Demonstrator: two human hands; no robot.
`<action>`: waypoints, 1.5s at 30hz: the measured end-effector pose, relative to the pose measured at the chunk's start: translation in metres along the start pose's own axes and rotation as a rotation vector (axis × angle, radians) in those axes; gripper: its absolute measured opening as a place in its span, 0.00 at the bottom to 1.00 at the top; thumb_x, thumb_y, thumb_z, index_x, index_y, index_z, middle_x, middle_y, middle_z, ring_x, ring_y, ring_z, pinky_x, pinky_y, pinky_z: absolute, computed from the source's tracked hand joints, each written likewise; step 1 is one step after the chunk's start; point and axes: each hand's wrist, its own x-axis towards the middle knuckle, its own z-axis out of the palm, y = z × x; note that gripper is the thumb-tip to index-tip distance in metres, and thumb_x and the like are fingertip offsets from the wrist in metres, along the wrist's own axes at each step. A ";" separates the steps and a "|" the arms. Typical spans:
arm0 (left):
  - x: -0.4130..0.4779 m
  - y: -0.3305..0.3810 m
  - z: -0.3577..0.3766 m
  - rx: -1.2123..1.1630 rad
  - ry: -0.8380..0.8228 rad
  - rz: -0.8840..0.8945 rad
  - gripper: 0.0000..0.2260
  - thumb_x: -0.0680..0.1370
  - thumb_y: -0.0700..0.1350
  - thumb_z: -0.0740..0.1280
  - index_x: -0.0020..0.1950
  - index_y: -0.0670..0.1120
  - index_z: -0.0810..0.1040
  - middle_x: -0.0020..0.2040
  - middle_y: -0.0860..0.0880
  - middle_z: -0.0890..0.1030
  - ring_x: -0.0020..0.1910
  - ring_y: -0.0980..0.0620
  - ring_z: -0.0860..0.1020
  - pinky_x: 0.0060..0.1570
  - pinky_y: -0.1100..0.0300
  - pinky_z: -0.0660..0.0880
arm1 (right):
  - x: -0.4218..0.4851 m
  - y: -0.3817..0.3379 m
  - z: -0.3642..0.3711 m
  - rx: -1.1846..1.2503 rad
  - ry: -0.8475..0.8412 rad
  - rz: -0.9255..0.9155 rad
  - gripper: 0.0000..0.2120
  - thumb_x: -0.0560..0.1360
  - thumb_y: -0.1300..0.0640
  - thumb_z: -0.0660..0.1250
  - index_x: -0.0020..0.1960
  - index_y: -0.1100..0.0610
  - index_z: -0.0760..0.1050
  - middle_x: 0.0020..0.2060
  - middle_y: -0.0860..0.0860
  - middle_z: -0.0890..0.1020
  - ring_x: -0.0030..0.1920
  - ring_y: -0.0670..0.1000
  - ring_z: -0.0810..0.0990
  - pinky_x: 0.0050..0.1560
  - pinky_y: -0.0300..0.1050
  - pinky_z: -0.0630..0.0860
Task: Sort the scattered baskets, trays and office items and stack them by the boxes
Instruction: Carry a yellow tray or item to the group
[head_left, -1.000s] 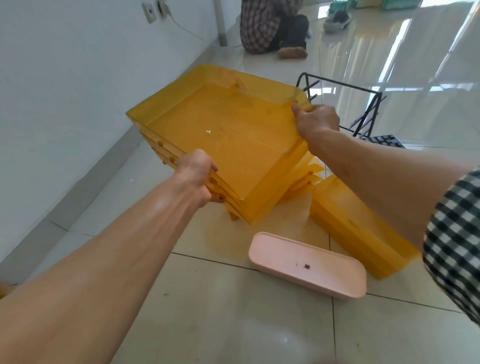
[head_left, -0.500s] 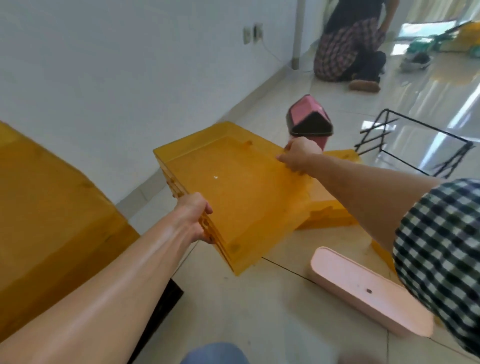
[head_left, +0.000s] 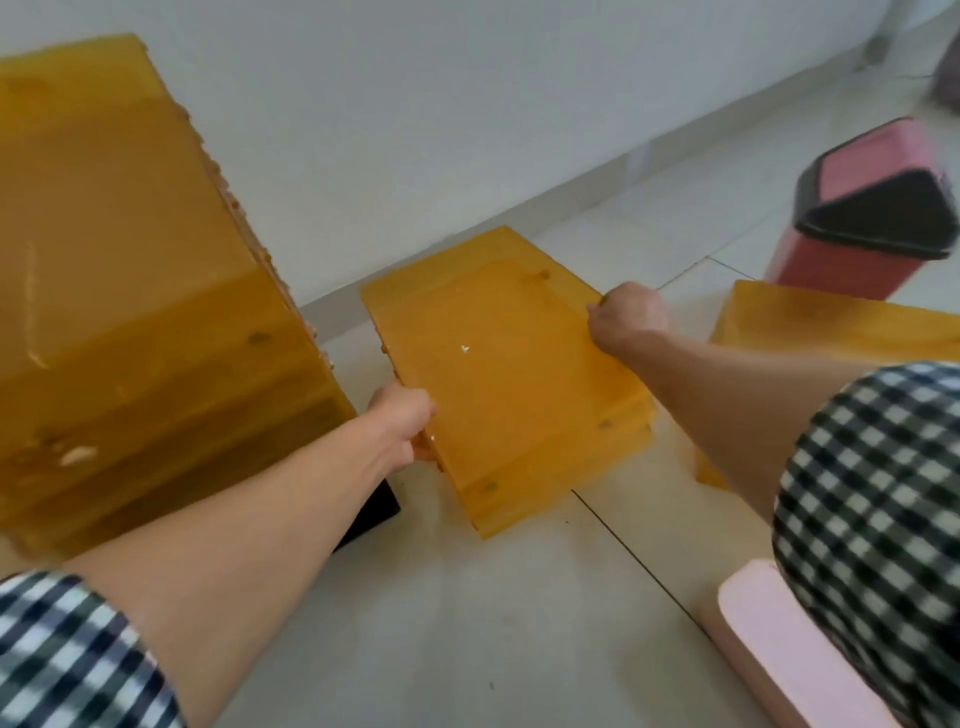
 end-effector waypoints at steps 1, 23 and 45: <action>0.007 -0.002 -0.003 0.051 0.057 0.048 0.11 0.82 0.35 0.59 0.53 0.49 0.76 0.50 0.45 0.81 0.47 0.44 0.79 0.29 0.55 0.79 | 0.003 -0.002 0.013 0.016 -0.009 -0.005 0.17 0.81 0.45 0.64 0.47 0.58 0.80 0.40 0.55 0.80 0.39 0.56 0.78 0.39 0.47 0.76; 0.037 -0.047 0.010 1.745 0.186 0.542 0.51 0.69 0.82 0.47 0.83 0.51 0.48 0.80 0.37 0.35 0.78 0.33 0.34 0.75 0.36 0.33 | 0.024 0.015 0.062 0.126 -0.480 0.084 0.21 0.79 0.37 0.63 0.54 0.55 0.70 0.42 0.55 0.78 0.37 0.59 0.81 0.31 0.47 0.80; 0.054 -0.027 0.008 1.799 0.259 0.125 0.46 0.76 0.72 0.58 0.83 0.47 0.45 0.81 0.36 0.51 0.79 0.31 0.50 0.75 0.36 0.40 | 0.010 -0.042 0.091 0.273 -0.355 0.034 0.10 0.74 0.49 0.64 0.41 0.56 0.72 0.38 0.53 0.76 0.36 0.52 0.76 0.30 0.43 0.69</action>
